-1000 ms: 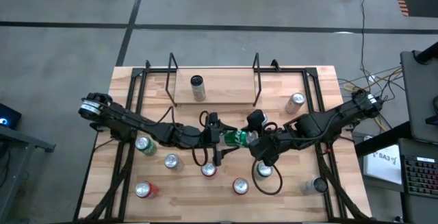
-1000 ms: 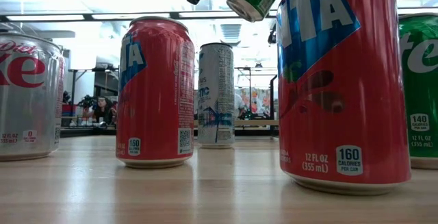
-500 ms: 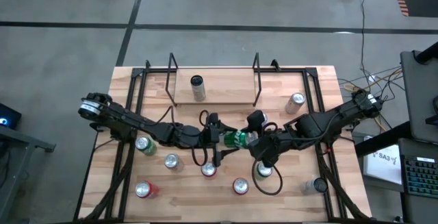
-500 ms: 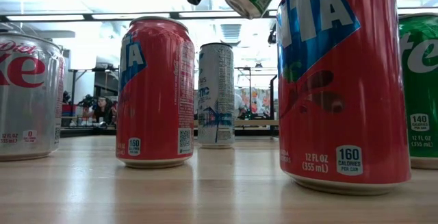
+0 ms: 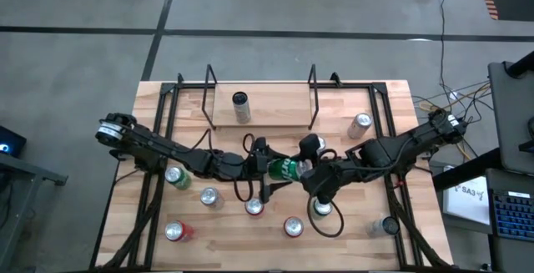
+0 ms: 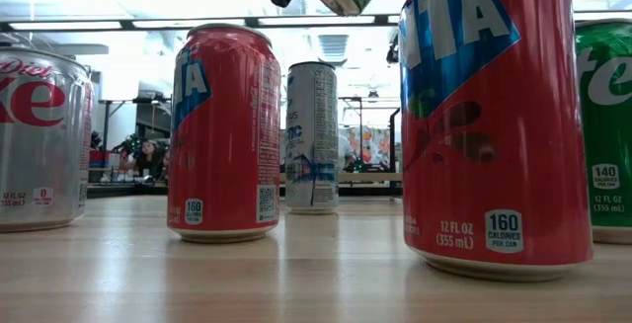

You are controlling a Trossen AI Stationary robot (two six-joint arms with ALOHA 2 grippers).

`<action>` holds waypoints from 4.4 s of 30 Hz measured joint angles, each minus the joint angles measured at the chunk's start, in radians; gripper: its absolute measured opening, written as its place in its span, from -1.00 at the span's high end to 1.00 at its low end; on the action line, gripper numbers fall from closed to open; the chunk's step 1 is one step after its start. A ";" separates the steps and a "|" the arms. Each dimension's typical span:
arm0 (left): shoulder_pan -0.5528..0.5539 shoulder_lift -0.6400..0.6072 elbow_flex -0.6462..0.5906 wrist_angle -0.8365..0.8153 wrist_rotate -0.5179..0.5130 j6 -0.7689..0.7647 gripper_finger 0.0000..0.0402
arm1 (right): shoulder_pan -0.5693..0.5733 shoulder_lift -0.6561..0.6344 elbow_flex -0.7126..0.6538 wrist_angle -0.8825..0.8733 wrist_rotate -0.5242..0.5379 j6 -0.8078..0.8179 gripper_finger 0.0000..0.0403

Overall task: Sort soda cans
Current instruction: Put the right green soda can on the shelf

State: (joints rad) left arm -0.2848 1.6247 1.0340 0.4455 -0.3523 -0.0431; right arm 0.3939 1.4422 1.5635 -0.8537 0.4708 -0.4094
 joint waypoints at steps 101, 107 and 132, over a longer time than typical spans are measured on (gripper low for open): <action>-0.072 -0.046 -0.316 1.039 -0.156 0.486 -0.49 | -0.008 -0.277 -0.576 1.096 0.133 0.247 -0.73; -0.070 -0.044 -0.332 1.037 -0.168 0.507 -0.49 | -0.017 -0.227 -0.621 1.322 0.125 0.181 -0.73; -0.069 -0.041 -0.334 1.036 -0.199 0.533 -0.49 | -0.022 -0.008 -0.463 1.415 0.183 0.142 -0.73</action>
State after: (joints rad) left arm -0.3535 1.5841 0.6999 1.4814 -0.5514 0.4900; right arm 0.3721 1.4346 1.1003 0.5618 0.6537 -0.2671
